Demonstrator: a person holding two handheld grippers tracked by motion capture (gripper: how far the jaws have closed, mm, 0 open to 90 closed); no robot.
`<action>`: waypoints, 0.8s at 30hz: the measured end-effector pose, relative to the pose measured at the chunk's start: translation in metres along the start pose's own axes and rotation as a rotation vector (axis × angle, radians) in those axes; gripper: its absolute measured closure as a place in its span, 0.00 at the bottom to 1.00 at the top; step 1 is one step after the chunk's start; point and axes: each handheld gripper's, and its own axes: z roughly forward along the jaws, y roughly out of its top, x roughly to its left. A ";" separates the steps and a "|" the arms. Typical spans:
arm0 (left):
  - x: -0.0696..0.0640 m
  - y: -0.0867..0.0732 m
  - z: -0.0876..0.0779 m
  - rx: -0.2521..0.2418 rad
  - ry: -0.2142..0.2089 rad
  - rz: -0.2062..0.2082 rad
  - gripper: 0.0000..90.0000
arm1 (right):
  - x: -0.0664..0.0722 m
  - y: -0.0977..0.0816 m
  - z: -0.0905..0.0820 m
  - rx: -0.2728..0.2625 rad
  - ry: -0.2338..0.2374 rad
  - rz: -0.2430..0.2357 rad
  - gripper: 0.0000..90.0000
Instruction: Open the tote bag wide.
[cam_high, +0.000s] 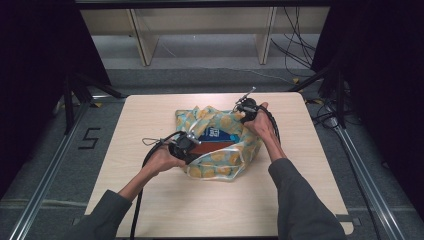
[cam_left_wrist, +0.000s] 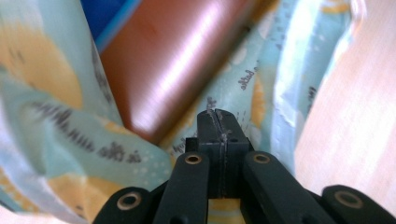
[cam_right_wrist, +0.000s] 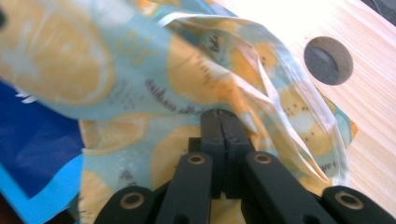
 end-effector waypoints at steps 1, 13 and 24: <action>-0.002 -0.001 -0.001 -0.042 -0.001 -0.009 0.98 | -0.001 0.000 0.000 0.007 -0.001 0.012 1.00; 0.037 0.062 -0.026 -0.220 0.108 -0.131 0.91 | 0.023 0.003 -0.044 -0.128 0.135 -0.034 1.00; 0.073 0.088 -0.007 -0.155 0.152 -0.253 0.91 | 0.067 -0.041 -0.058 -0.095 0.308 -0.140 1.00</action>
